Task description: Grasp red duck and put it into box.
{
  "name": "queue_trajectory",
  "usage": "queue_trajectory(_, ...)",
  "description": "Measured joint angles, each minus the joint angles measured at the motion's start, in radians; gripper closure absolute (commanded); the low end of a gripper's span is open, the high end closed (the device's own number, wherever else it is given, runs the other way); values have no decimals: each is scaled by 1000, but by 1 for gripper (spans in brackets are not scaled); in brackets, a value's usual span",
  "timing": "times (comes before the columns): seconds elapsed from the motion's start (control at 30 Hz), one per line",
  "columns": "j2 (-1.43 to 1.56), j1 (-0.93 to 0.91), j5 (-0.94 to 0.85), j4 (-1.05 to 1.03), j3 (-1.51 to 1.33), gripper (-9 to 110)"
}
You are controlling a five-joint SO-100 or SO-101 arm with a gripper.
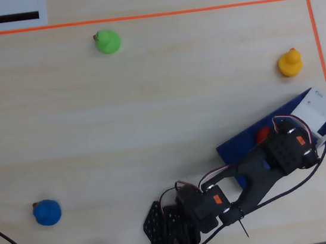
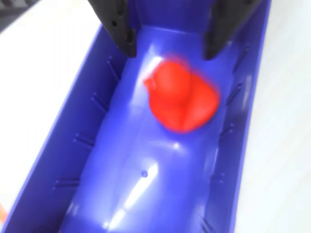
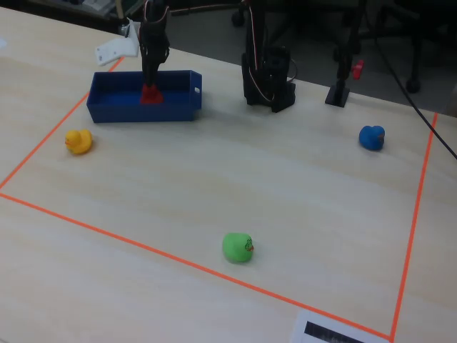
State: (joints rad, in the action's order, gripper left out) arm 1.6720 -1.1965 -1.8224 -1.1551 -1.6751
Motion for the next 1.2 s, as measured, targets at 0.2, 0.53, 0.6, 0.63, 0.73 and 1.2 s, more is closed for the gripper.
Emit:
queue_trajectory(0.2, 0, 0, 2, 21, 0, 94)
queue_trajectory(0.53, 387, 397, 333, -6, -55, 101)
queue_trajectory(0.6, 523, 569, 336, -61, -140, 101)
queue_trajectory(0.63, 597, 657, 336, -84, -196, 101)
queue_trajectory(0.73, 847, 899, 282, -149, -426, 101)
queue_trajectory(1.2, 1640, 1172, 163, -249, -1276, 101)
